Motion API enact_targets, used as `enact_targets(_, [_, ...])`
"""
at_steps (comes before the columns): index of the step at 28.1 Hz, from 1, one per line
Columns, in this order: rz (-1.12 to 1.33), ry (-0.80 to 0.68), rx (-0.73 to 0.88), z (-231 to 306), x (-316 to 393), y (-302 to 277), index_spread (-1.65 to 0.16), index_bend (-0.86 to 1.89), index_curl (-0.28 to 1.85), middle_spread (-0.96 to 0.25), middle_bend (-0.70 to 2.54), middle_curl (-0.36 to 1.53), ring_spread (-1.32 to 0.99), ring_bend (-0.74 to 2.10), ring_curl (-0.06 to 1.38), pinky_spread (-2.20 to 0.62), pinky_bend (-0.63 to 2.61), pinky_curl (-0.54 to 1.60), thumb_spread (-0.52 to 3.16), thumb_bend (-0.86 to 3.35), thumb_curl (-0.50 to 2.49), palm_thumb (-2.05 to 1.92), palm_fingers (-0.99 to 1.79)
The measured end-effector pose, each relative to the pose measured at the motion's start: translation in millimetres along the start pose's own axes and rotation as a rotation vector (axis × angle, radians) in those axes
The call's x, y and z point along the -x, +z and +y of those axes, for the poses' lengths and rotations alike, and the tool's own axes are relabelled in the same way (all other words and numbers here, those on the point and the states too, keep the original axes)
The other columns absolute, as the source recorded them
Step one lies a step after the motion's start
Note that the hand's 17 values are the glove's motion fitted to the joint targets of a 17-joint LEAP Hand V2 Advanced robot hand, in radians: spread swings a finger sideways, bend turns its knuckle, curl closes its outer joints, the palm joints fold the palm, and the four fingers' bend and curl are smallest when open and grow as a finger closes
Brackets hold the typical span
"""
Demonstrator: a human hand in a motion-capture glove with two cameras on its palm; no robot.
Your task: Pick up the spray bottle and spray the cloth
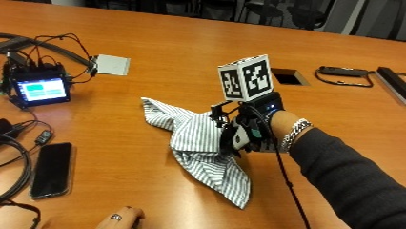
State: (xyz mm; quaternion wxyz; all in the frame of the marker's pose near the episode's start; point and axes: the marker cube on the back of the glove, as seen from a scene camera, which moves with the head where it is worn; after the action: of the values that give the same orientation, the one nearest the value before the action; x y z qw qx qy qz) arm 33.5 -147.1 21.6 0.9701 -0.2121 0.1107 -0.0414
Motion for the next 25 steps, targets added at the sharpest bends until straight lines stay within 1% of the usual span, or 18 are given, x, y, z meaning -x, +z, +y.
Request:
enact_targets(6, [0.009, 0.004, 0.024, -3.5, 0.4, 7.0, -0.3, 0.28, 0.59, -0.25, 0.49, 0.49, -0.2, 0.51, 0.44, -0.27, 0.43, 0.37, 0.34, -0.03, 0.78, 0.91, 1.33])
enact_targets(10, [-0.032, -0.008, -0.004, -0.9, -0.6, -1.3, -0.3, 0.28, 0.59, -0.25, 0.48, 0.49, -0.2, 0.51, 0.44, -0.27, 0.44, 0.37, 0.34, -0.03, 0.78, 0.9, 1.33])
enact_targets(16, [-0.176, -0.082, -0.162, 7.0, 5.5, -36.9, -0.31, 0.27, 0.59, -0.25, 0.48, 0.49, -0.2, 0.51, 0.44, -0.27, 0.43, 0.37, 0.34, -0.03, 0.79, 0.91, 1.33])
enact_targets(21, [-0.392, -0.2, -0.32, 9.6, 20.7, -60.1, -0.31, 0.27, 0.59, -0.25, 0.48, 0.49, -0.2, 0.51, 0.44, -0.26, 0.43, 0.37, 0.35, -0.03, 0.79, 0.91, 1.33])
enact_targets(25, [-0.567, -0.281, -0.438, 10.4, 34.6, -63.3, -0.31, 0.26, 0.59, -0.25, 0.48, 0.49, -0.2, 0.51, 0.44, -0.26, 0.44, 0.37, 0.35, -0.03, 0.8, 0.91, 1.33])
